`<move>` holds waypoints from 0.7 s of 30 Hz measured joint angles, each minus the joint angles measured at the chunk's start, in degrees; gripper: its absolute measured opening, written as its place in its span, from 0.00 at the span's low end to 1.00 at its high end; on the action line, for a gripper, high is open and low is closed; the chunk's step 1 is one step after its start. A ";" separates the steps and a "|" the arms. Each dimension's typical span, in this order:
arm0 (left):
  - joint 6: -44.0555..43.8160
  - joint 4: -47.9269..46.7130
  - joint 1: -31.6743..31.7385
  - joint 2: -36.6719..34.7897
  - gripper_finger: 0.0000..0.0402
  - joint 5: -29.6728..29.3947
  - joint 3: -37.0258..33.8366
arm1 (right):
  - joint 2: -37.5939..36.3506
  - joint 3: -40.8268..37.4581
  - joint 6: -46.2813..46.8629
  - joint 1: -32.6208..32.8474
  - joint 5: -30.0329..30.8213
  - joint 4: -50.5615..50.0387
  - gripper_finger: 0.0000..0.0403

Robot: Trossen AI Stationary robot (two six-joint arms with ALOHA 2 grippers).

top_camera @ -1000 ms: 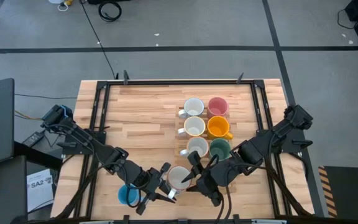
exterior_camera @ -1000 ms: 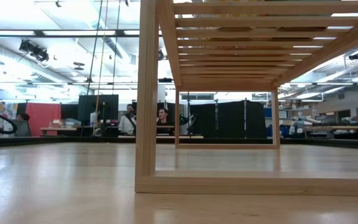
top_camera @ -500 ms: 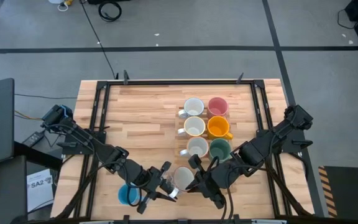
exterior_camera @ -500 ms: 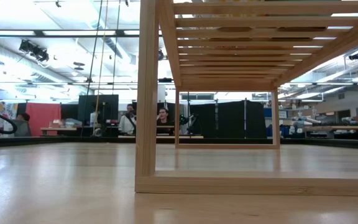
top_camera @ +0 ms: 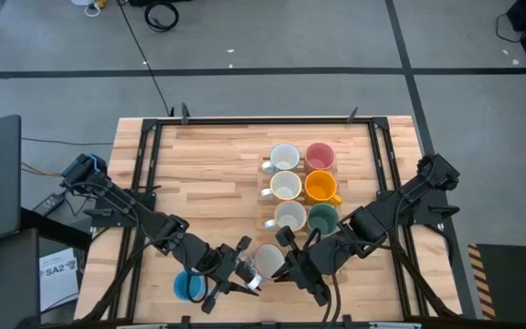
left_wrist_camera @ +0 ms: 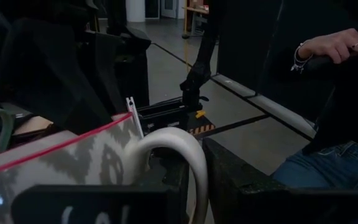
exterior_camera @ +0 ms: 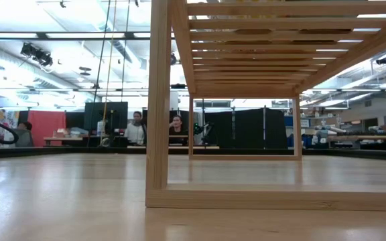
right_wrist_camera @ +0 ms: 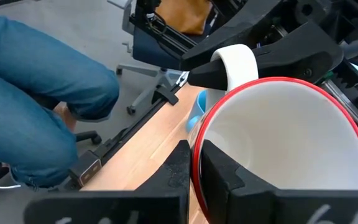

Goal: Place coffee mugs
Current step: Put the gray patterned mug on the shelf

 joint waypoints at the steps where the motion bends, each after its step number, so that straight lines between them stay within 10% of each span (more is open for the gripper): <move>1: -0.02 0.00 0.00 0.00 0.13 0.00 0.00 | 0.00 0.00 0.02 0.00 0.00 0.00 0.06; 21: -7.28 -7.53 0.07 -0.11 0.32 -2.64 0.07 | -0.09 3.98 10.93 0.11 -0.41 -8.99 0.06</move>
